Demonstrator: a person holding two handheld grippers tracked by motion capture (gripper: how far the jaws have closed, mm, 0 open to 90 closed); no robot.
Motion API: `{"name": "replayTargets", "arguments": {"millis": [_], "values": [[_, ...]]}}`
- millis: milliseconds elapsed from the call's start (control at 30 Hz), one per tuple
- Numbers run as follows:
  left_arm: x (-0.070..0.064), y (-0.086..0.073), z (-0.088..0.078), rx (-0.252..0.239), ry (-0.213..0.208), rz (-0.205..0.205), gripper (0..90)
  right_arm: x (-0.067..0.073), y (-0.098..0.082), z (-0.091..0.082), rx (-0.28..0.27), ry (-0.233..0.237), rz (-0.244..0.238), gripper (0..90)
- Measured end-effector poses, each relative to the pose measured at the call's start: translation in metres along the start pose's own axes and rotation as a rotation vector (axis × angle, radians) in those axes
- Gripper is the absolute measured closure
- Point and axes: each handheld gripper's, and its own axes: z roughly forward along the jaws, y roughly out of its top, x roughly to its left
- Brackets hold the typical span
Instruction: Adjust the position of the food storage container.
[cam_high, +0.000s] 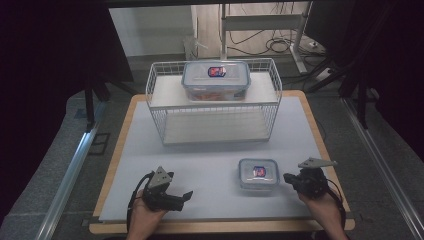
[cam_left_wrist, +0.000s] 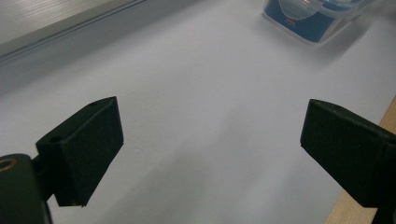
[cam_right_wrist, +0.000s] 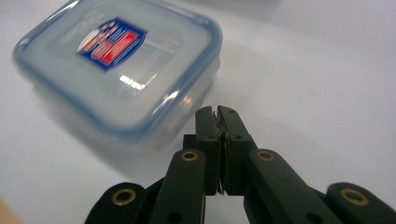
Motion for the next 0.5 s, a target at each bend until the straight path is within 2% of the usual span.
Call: {"name": "replayTargets", "arguments": {"millis": [33,67,167,233,333,500], "values": [[0.000,0.000,0.000,0.000,0.000,0.000,5.9,0.000,0.000,0.000,0.000,0.000,0.000,87.1],[0.000,0.000,0.000,0.004,0.002,0.000,5.9,0.000,0.004,0.008,0.017,0.008,0.000,87.8],[0.001,0.000,0.001,0.004,0.001,-0.008,5.9,0.004,0.006,0.013,0.031,-0.016,-0.014,88.7],[0.001,0.000,0.001,0.004,-0.001,-0.019,5.9,0.007,0.008,0.016,0.033,0.002,-0.017,88.7],[0.002,0.000,0.001,0.006,-0.001,-0.024,5.9,0.018,0.013,0.025,0.045,0.023,-0.039,88.8],[0.002,0.000,0.001,0.010,0.000,-0.022,6.0,0.034,0.023,0.041,0.059,0.045,-0.090,88.9]]}}
